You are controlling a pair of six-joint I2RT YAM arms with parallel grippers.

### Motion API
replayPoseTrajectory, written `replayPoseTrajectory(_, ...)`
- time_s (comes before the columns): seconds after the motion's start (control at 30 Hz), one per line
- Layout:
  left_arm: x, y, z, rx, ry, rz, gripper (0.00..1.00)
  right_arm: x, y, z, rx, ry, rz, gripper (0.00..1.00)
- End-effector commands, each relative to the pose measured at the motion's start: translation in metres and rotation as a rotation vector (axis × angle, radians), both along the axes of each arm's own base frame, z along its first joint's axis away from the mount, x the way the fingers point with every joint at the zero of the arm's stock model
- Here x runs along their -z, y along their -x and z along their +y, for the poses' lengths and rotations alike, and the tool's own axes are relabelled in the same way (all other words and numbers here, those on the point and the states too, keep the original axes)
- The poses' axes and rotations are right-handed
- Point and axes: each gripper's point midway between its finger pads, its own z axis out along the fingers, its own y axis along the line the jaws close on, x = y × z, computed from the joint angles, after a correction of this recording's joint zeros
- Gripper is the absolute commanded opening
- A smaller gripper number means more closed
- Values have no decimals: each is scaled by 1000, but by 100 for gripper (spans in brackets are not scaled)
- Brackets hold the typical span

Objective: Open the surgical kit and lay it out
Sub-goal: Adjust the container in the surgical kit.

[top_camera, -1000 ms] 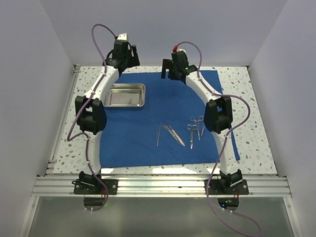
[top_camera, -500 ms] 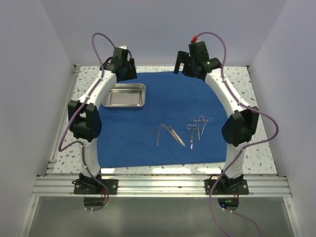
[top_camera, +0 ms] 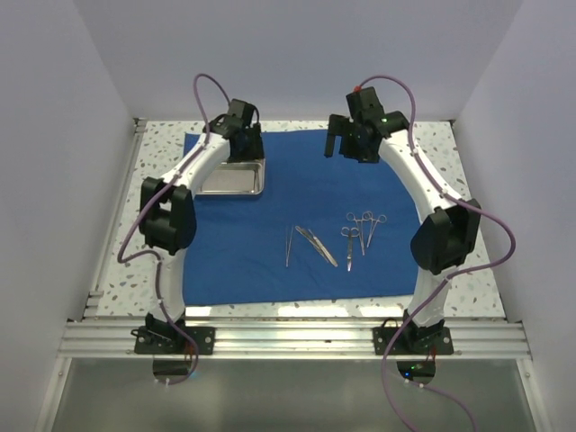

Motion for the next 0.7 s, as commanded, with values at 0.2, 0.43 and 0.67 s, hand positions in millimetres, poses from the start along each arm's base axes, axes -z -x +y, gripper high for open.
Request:
replayPoseTrajectory(0.2,46,10,8,-27,-49,86,64,-25,-7,-29,54,-42,-36,99)
replayPoseTrajectory(0.43,72,16,4,-4,-45,126,63,-12,-11,-32,69,-48,-6,98)
replayPoseTrajectory(0.67,97,19,3,0,-73,162,63,0,-13,-32,68,-44,20,98)
